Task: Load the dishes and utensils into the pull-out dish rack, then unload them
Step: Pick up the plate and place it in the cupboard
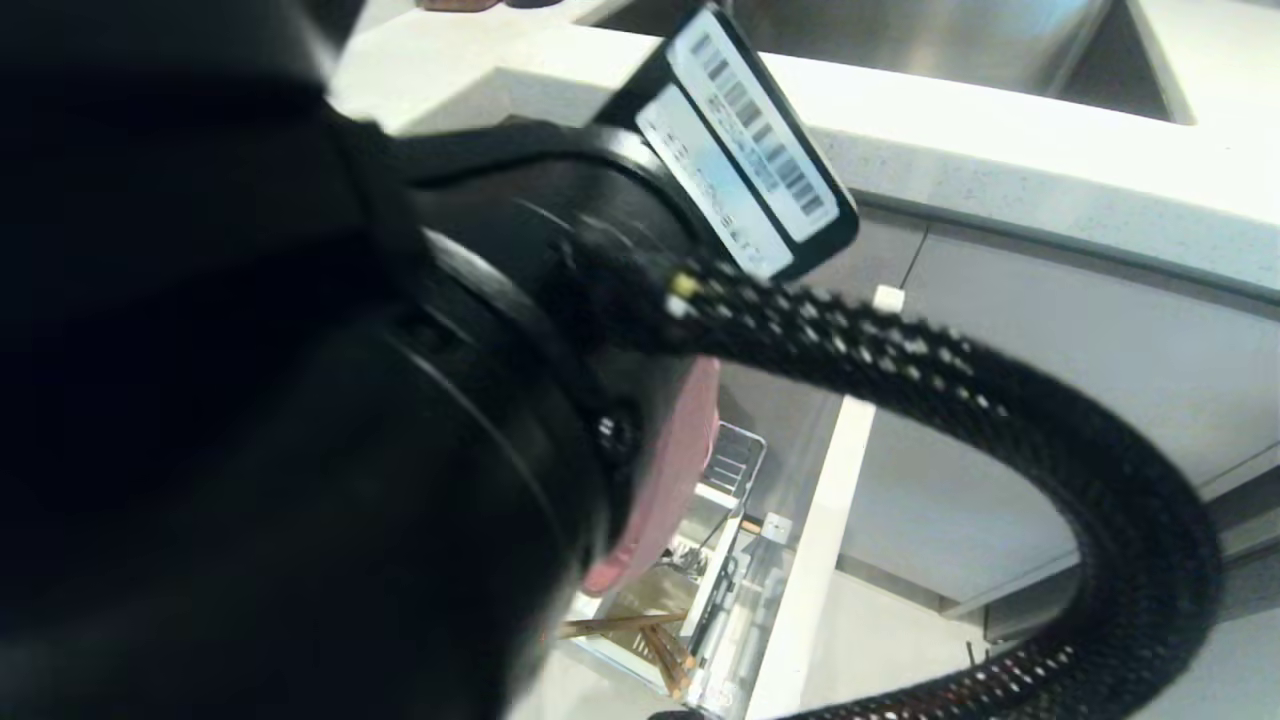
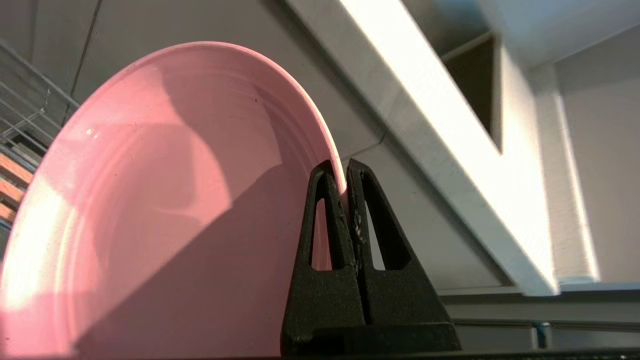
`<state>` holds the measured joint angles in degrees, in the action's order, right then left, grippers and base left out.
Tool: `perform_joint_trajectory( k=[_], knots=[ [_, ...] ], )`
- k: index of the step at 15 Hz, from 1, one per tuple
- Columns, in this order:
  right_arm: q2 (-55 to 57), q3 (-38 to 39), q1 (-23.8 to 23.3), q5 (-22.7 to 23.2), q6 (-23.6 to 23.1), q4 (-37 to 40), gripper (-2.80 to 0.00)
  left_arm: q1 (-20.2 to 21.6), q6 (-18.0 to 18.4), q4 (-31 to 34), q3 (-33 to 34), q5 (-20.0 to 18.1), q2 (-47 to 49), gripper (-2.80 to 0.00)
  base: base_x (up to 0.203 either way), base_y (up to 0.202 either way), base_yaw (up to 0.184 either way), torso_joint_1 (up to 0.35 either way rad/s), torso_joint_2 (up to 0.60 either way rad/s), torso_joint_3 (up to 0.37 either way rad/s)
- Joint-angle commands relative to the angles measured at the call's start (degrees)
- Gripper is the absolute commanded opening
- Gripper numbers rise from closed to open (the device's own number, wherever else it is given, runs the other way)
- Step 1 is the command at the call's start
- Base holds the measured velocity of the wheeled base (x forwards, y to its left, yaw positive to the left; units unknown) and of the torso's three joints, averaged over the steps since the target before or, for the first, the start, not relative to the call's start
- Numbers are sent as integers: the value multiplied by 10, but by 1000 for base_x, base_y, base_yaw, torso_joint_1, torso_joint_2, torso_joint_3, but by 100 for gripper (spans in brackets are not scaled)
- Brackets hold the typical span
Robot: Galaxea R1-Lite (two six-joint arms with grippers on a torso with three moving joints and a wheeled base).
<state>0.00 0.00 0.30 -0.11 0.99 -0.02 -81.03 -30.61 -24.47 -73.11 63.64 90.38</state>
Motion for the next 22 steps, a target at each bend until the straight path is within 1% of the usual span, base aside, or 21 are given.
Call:
perform_joint_trajectory(
  k=[1,3,5,8,10,13,15,16,17,19,20,22],
  knots=[
    [0,1,1,0,0,0,-280,1,1,-29,10,6,39,-280,0,0,0,0,0,0],
    [0,1,0,0,0,0,-280,6,18,-70,15,7,57,-280,0,0,0,0,0,0],
    [0,1,0,0,0,0,-280,37,22,-106,29,8,63,-280,0,0,0,0,0,0],
    [0,1,0,0,0,0,-280,73,26,-131,27,8,62,-280,0,0,0,0,0,0],
    [0,1,0,0,0,0,-280,97,28,-161,24,8,62,-280,0,0,0,0,0,0],
    [0,1,0,0,0,0,-280,111,33,-198,27,8,62,-280,0,0,0,0,0,0],
    [0,1,0,0,0,0,-280,118,43,-227,54,8,61,-280,0,0,0,0,0,0],
    [0,1,0,0,0,-1,-280,118,56,-261,72,11,61,-280,0,0,0,0,0,0],
    [0,1,0,0,1,0,-280,119,77,-300,91,13,60,-280,0,0,0,0,0,0],
    [0,1,0,0,0,0,-280,120,134,-378,121,14,60,-280,0,0,0,0,0,0],
    [0,1,0,0,0,0,-280,120,156,-413,140,15,60,-280,0,0,0,0,0,0],
    [0,1,0,0,1,0,-280,120,183,-466,183,17,61,-280,0,0,0,0,0,0]
  ],
)
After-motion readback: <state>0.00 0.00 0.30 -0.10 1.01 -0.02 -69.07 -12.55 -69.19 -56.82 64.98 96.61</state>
